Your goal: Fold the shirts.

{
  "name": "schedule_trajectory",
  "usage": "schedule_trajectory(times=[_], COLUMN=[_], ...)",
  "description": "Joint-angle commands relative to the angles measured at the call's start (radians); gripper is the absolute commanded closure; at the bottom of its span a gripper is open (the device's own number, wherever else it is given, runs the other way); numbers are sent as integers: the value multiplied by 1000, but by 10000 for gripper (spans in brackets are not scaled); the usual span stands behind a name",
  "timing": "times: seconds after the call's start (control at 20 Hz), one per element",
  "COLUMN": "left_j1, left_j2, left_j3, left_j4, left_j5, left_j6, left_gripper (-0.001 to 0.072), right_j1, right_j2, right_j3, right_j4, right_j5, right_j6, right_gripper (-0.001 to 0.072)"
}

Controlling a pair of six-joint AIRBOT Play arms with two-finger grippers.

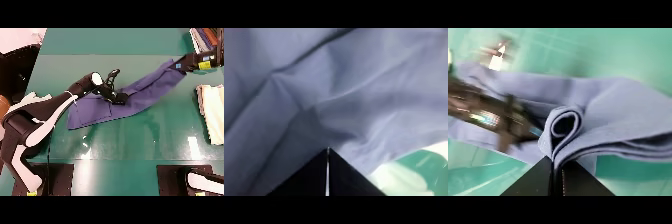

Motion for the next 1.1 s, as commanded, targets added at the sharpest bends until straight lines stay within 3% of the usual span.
schedule_trajectory(times=[0.0, 0.35, 0.55, 0.75, 0.8, 0.85, 0.9, 1.05], left_j1=[-12, 73, 280, 518, 563, 605, 636, 693], left_j2=[-23, 56, 246, 452, 488, 520, 542, 572], left_j3=[19, 60, 63, 63, 63, 63, 63, 63], left_j4=[39, 174, 321, 395, 398, 398, 398, 398], left_j5=[-3, -86, -158, -176, -178, -185, -193, -244], left_j6=[-5, -5, -4, 4, 4, 4, 4, 8], left_gripper=[687, 687, 686, 686, 686, 686, 686, 686], right_j1=[117, 293, 464, 708, 759, 804, 835, 832], right_j2=[3, -87, -166, -311, -360, -412, -461, -521], right_j3=[79, 180, 244, 304, 332, 365, 403, 462], right_j4=[2, 130, 131, 130, 130, 127, 119, 11], right_j5=[-10, -26, -121, -342, -375, -389, -370, -228], right_j6=[51, 49, 49, 24, -12, -48, -76, -24], right_gripper=[699, 699, 699, 693, 624, 416, 314, 317])
